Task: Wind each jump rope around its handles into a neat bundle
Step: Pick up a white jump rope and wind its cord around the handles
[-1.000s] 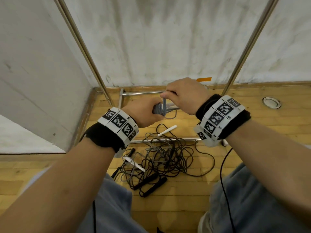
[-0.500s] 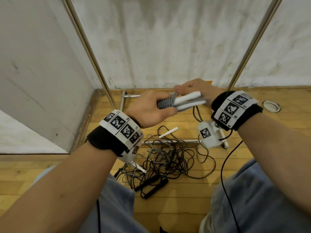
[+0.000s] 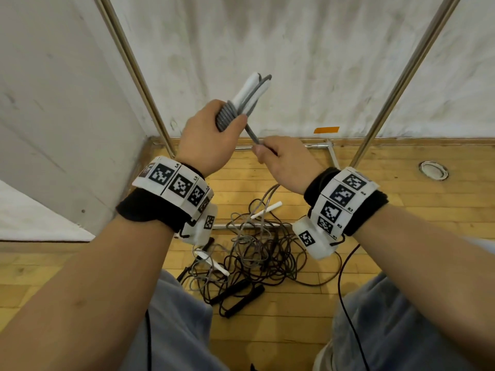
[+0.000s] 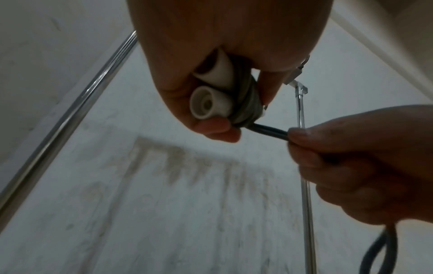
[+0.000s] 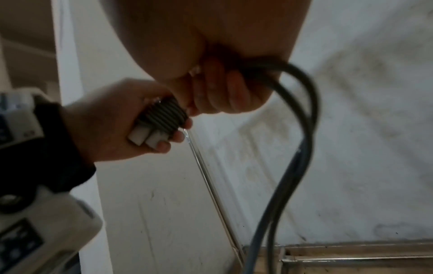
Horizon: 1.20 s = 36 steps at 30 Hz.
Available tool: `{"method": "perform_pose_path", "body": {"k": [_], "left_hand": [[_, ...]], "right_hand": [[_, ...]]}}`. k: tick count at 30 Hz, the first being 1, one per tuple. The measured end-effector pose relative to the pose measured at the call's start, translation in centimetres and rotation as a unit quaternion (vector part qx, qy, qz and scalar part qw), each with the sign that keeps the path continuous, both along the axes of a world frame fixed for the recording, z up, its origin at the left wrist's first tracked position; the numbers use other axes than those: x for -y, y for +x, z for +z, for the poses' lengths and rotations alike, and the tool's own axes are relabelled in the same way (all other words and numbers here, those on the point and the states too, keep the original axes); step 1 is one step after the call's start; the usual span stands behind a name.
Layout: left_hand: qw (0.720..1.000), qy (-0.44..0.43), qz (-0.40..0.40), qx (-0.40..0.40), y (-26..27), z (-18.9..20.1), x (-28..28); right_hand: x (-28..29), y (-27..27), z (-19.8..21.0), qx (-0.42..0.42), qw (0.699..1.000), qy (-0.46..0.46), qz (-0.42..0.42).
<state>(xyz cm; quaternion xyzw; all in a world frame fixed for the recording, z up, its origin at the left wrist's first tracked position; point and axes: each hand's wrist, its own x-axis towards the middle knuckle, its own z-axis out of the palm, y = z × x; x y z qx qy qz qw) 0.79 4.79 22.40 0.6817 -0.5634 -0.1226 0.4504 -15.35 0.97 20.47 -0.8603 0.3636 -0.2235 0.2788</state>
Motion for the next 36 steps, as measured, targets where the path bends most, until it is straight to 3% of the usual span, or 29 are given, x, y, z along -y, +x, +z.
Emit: {"method": "perform_pose_path", "body": {"k": [6, 9, 12, 16, 20, 26, 30, 36], "left_hand": [[0.976, 0.091, 0.002, 0.198, 1.5, -2.4, 0.6], [0.947, 0.179, -0.025, 0.266, 1.0, -3.2, 0.8], [0.918, 0.245, -0.074, 0.304, 0.0, -3.9, 0.6], [0.896, 0.289, -0.153, 0.3, -1.6, -4.1, 0.1], [0.89, 0.274, -0.205, 0.3, -2.8, -3.8, -0.4], [0.921, 0.183, -0.213, 0.271, -4.0, -3.1, -1.4], [0.937, 0.156, -0.215, 0.226, -3.7, -2.5, -1.9], [0.971, 0.106, -0.194, 0.09, -3.7, -0.8, -2.5]], "right_hand": [[0.4, -0.7, 0.8, -0.123, 0.991, -0.036, 0.023], [0.2, -1.3, 1.0, -0.191, 0.979, -0.041, 0.053], [0.3, -1.8, 1.3, -0.197, 0.977, -0.06, 0.057], [0.9, -2.6, 1.4, -0.171, 0.98, -0.102, 0.017], [1.3, -3.1, 1.3, -0.138, 0.984, -0.109, -0.018], [3.2, -3.9, 1.6, -0.054, 0.994, -0.056, -0.079], [4.0, -4.5, 1.6, 0.013, 0.995, 0.077, -0.058], [3.8, -4.1, 0.4, 0.027, 0.984, 0.173, -0.031]]}}
